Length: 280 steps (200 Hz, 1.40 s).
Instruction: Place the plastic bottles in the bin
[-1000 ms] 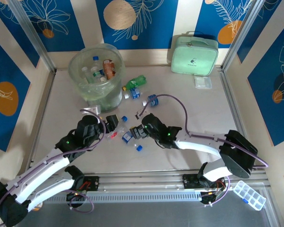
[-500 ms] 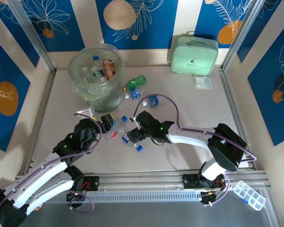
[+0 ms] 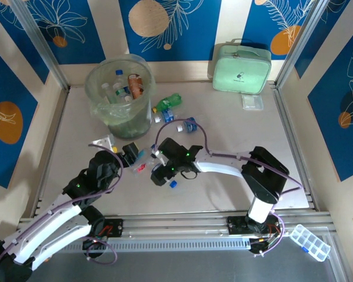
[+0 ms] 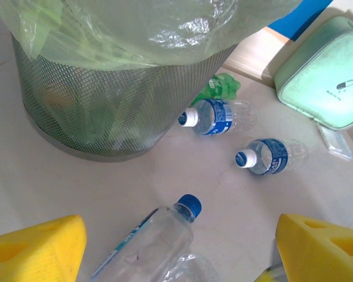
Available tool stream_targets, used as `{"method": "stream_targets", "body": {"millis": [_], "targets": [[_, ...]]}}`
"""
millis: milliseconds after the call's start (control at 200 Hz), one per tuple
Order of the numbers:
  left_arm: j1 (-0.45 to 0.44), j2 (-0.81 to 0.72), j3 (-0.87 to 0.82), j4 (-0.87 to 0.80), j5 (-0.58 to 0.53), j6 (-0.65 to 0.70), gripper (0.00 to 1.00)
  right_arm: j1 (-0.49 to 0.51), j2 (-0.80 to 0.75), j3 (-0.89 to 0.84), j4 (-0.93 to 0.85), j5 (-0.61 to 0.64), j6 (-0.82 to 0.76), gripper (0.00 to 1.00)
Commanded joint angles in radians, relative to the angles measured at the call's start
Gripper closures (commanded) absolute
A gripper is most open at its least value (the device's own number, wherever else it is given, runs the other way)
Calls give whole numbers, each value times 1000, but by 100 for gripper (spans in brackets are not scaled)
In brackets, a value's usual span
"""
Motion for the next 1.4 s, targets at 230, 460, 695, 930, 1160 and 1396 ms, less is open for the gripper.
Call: {"method": "stream_targets", "body": {"millis": [230,460,695,930,1160,1396], "targets": [[-3,-29,-18,-7,-25,-21,16,8,126,88,-106,1,-4,19],[-3,-35,-17,-14,-32,-21,16,14,107,81,-102,4,2,35],[-3,-32,-14,-8,-35,-5,16,13,62,55,-82,28,3,46],[-3,-33,-34,95,92,94,12,16,-43,-9,-17,55,-2,51],[-3,-23,-107,315,322,138,1,48,-196,-122,139,74,-30,51],[-3,96,-152,559,511,58,1,72,-350,-251,314,81,-52,51]]}}
